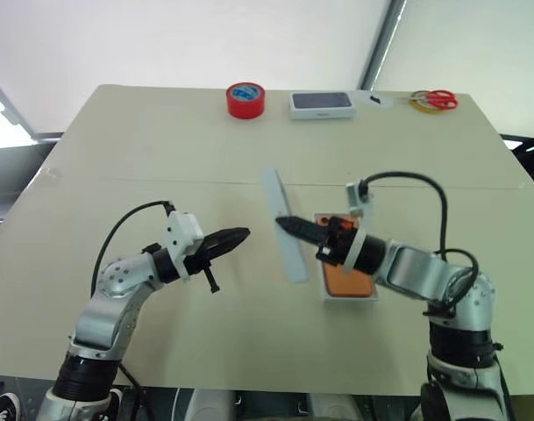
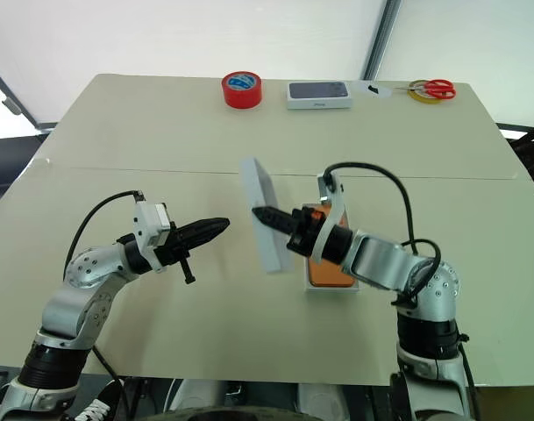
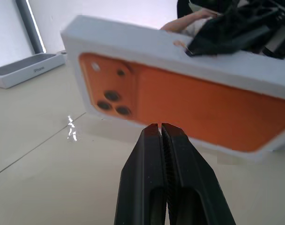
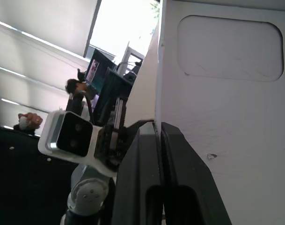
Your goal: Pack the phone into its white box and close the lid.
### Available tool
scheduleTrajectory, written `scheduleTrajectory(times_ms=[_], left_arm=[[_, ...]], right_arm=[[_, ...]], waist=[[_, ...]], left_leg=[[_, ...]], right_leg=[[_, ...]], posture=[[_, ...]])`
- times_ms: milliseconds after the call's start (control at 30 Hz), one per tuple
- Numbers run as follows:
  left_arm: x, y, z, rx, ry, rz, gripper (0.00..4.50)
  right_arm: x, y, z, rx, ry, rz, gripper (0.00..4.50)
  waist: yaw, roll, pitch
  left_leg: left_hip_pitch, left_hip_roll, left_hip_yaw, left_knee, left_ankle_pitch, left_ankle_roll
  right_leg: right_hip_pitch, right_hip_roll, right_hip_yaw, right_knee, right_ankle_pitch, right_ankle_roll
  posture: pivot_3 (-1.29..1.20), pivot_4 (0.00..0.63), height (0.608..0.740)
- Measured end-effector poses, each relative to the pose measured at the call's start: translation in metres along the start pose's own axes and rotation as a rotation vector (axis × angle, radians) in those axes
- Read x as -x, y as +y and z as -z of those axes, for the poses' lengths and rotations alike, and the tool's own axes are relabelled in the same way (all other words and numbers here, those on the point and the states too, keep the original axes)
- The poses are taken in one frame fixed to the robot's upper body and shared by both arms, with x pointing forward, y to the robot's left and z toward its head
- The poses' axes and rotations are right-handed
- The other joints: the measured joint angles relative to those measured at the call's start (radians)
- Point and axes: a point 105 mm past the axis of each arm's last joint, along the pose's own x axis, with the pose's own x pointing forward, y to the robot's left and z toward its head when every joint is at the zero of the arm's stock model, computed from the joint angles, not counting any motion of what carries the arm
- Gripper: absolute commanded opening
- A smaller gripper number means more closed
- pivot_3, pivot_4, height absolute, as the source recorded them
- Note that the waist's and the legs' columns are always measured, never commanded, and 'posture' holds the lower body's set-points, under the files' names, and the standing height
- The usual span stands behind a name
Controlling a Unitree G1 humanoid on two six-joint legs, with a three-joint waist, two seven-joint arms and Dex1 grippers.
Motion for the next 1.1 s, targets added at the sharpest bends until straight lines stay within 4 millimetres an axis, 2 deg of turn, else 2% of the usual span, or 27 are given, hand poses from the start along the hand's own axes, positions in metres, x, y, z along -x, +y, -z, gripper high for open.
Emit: scheduleTrajectory(times_ms=[133,300,533,633,733,800,900,1033,1100], left_arm=[[-0.003,-0.001,0.0,0.018,-0.013,-0.011,0.14],[-0.018,-0.012,0.008,0.04,-0.01,-0.005,0.14],[-0.039,-0.022,0.026,0.056,0.011,0.01,0.14],[-0.049,-0.024,0.035,0.065,0.02,0.012,0.0],[-0.063,-0.026,0.038,0.071,0.006,0.03,0.0],[-0.075,-0.028,0.036,0.087,-0.017,0.043,0.0],[-0.09,-0.032,0.034,0.083,-0.041,0.071,0.0],[-0.098,-0.034,0.038,0.096,-0.041,0.08,0.0],[-0.097,-0.034,0.039,0.094,-0.04,0.083,0.0]], right_arm=[[-0.001,0.001,0.01,-0.026,0.032,-0.023,0.0],[0.004,-0.032,0.006,-0.101,0.035,0.128,0.0],[0.01,-0.035,-0.002,-0.105,0.031,0.149,0.0],[0.014,-0.04,-0.004,-0.124,0.01,0.157,0.91],[0.022,-0.05,-0.008,-0.146,-0.015,0.184,2.42],[0.034,-0.055,-0.014,-0.087,-0.003,0.23,2.42],[0.064,-0.057,-0.04,0.073,-0.008,0.324,2.42],[0.1,-0.079,-0.052,0.213,0.047,0.485,2.42],[0.113,-0.083,-0.061,0.281,0.06,0.534,2.42]], waist=[[0.005,0.0,0.0],[0.012,0.0,0.0],[0.011,0.0,-0.001],[0.015,-0.001,-0.002],[0.017,-0.001,-0.002],[0.023,0.001,-0.001],[0.033,0.0,-0.002],[0.033,0.001,-0.002],[0.03,0.001,-0.002]], left_leg=[[0.0,0.0,0.0,0.0,0.0,0.0],[0.0,0.0,0.0,0.002,0.0,0.0],[0.001,0.0,0.0,0.002,0.0,0.0],[0.001,0.0,-0.001,0.002,0.0,0.0],[0.0,0.0,0.0,0.002,0.0,0.0],[-0.001,-0.001,0.0,0.003,0.0,0.001],[0.0,0.0,0.0,0.003,0.0,0.001],[-0.001,0.0,0.0,0.003,0.0,0.001],[0.0,0.001,0.0,0.002,0.0,0.001]], right_leg=[[0.0,0.001,0.0,0.0,0.0,0.0],[0.001,0.0,0.0,0.0,0.0,0.0],[0.002,0.0,0.0,0.0,0.0,0.0],[0.002,0.0,0.0,0.0,0.0,0.0],[0.002,0.0,0.0,0.0,0.0,0.0],[0.001,0.0,0.0,0.0,0.0,0.0],[0.002,0.0,0.0,-0.001,0.0,0.0],[0.001,0.001,0.0,-0.001,0.0,0.0],[0.001,0.002,0.0,-0.001,0.0,0.0]], posture=[[0.0,0.15,0.74],[0.0,0.15,0.74],[0.0,0.15,0.74],[0.0,0.15,0.74],[0.0,0.15,0.74],[0.0,0.15,0.74],[0.0,0.15,0.74],[0.0,0.15,0.74],[0.0,0.15,0.74]])
